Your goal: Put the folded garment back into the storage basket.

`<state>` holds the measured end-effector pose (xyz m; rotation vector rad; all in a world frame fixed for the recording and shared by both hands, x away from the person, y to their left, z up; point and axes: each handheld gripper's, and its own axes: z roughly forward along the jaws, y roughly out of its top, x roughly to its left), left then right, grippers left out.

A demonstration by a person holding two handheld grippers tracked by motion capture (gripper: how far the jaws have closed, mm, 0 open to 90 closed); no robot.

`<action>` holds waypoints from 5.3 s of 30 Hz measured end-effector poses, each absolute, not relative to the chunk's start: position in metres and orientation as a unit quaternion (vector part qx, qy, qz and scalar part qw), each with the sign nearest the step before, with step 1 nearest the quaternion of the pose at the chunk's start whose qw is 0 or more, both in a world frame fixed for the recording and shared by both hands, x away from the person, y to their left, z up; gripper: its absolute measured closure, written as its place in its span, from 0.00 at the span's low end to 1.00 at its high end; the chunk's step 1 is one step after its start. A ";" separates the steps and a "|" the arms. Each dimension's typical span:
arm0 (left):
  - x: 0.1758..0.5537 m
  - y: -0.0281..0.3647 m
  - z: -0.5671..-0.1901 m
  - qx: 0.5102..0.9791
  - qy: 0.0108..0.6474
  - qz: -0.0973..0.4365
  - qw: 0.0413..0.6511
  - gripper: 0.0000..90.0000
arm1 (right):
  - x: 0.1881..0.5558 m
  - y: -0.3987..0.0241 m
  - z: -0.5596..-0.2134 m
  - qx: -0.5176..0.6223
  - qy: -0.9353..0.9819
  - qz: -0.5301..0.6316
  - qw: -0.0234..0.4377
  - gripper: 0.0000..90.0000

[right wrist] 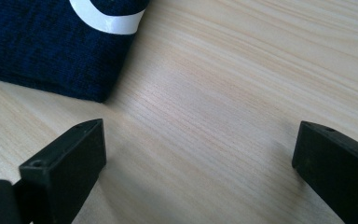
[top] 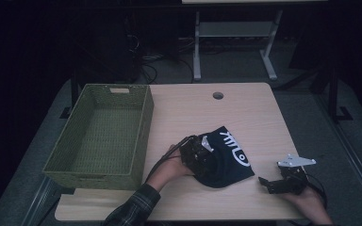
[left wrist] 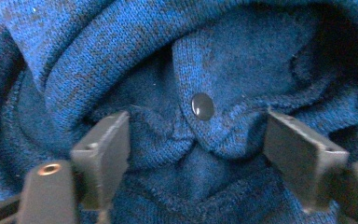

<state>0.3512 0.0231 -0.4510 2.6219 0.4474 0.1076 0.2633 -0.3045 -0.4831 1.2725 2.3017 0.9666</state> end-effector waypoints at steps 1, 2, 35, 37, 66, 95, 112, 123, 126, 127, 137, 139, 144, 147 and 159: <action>0.351 0.023 -0.451 0.957 0.163 0.040 0.238 0.33 | 0.263 -0.305 -0.483 0.448 0.810 0.340 0.169 0.03; 0.351 0.024 -0.450 0.958 0.159 0.042 0.237 0.33 | 0.263 -0.305 -0.483 0.448 0.810 0.340 0.169 0.03; 0.359 0.033 -0.425 0.944 0.175 -0.003 0.281 0.81 | 0.263 -0.305 -0.483 0.448 0.810 0.340 0.169 0.03; 0.360 0.035 -0.421 0.942 0.175 -0.003 0.285 0.81 | 0.263 -0.305 -0.483 0.447 0.810 0.340 0.170 0.03; 0.371 0.046 -0.353 0.933 0.179 0.009 0.312 0.81 | 0.264 -0.305 -0.483 0.447 0.810 0.340 0.170 0.03; 0.378 0.100 -0.301 0.922 0.217 0.049 0.318 0.81 | 0.264 -0.305 -0.483 0.447 0.810 0.341 0.170 0.03; 0.375 0.169 -0.276 0.897 0.281 0.092 0.329 0.81 | 0.264 -0.305 -0.483 0.447 0.810 0.341 0.170 0.03; 0.366 0.225 -0.266 0.875 0.331 0.124 0.331 0.81 | 0.264 -0.304 -0.483 0.448 0.809 0.340 0.170 0.03; 0.364 0.240 -0.264 0.867 0.344 0.135 0.334 0.81 | 0.264 -0.304 -0.483 0.448 0.809 0.340 0.170 0.03; 0.363 0.245 -0.263 0.864 0.350 0.138 0.334 0.81 | 0.264 -0.304 -0.483 0.448 0.809 0.340 0.170 0.03; 0.354 0.293 -0.260 0.839 0.403 0.175 0.322 0.81 | 0.264 -0.304 -0.483 0.448 0.809 0.340 0.170 0.03; 0.352 0.303 -0.261 0.834 0.413 0.177 0.321 0.81 | 0.264 -0.304 -0.483 0.448 0.809 0.340 0.170 0.03; 0.349 0.325 -0.268 0.819 0.440 0.190 0.316 0.81 | 0.264 -0.304 -0.483 0.448 0.809 0.340 0.170 0.03; 0.347 0.335 -0.275 0.812 0.455 0.193 0.311 0.81 | 0.264 -0.304 -0.483 0.448 0.809 0.340 0.170 0.03; 0.350 0.352 -0.314 0.802 0.492 0.190 0.280 0.81 | 0.264 -0.304 -0.483 0.449 0.809 0.340 0.170 0.03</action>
